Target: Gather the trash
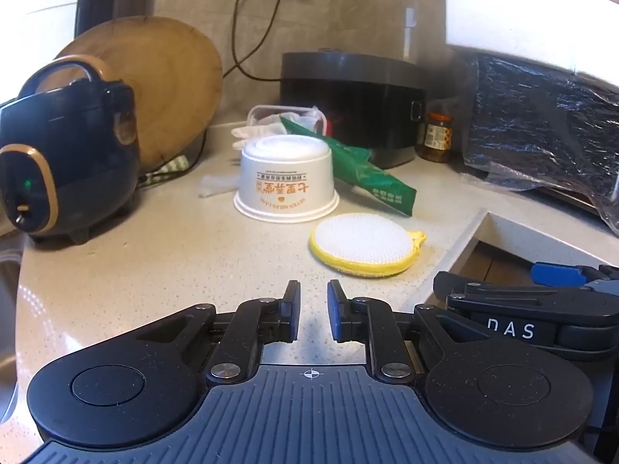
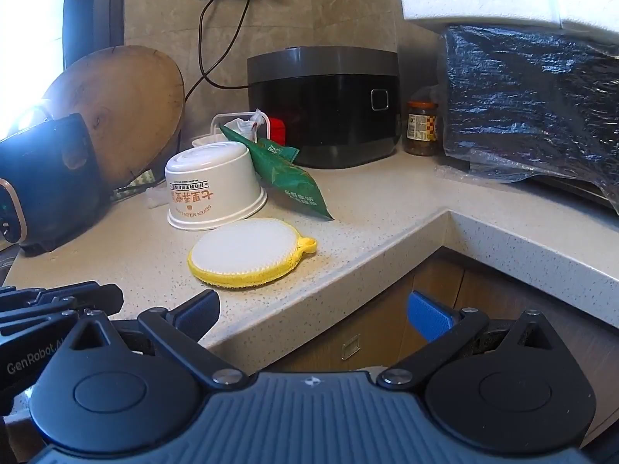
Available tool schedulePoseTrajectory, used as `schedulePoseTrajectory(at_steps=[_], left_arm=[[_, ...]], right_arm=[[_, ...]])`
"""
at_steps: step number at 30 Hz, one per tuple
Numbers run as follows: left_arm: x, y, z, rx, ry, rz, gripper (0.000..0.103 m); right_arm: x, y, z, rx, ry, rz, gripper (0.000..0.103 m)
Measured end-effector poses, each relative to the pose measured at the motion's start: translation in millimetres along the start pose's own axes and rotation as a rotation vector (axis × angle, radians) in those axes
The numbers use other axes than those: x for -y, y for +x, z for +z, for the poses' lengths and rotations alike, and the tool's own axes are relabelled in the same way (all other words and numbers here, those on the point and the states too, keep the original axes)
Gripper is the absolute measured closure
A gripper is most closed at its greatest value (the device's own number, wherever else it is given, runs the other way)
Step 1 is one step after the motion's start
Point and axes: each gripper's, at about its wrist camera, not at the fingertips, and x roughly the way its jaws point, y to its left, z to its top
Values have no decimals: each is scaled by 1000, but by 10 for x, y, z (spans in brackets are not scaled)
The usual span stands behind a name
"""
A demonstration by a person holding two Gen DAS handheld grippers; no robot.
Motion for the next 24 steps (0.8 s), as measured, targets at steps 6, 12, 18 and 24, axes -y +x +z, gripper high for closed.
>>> schedulePoseTrajectory(at_steps=[6,12,18,24], left_arm=[[34,-21,-40,0,13,-4,84],[39,0,57,-20,12,-13,84],[43,2,69,-26,11,-17,84],[32,15,76,-37,8,-25,84]], right_arm=[[-6,25,-36,-11,2,3,0],[10,35,-62,-16,8,-7,0],[0,42,-79,-17,0,-20,0],[-8,51,-107,-25,-6,-25,0]])
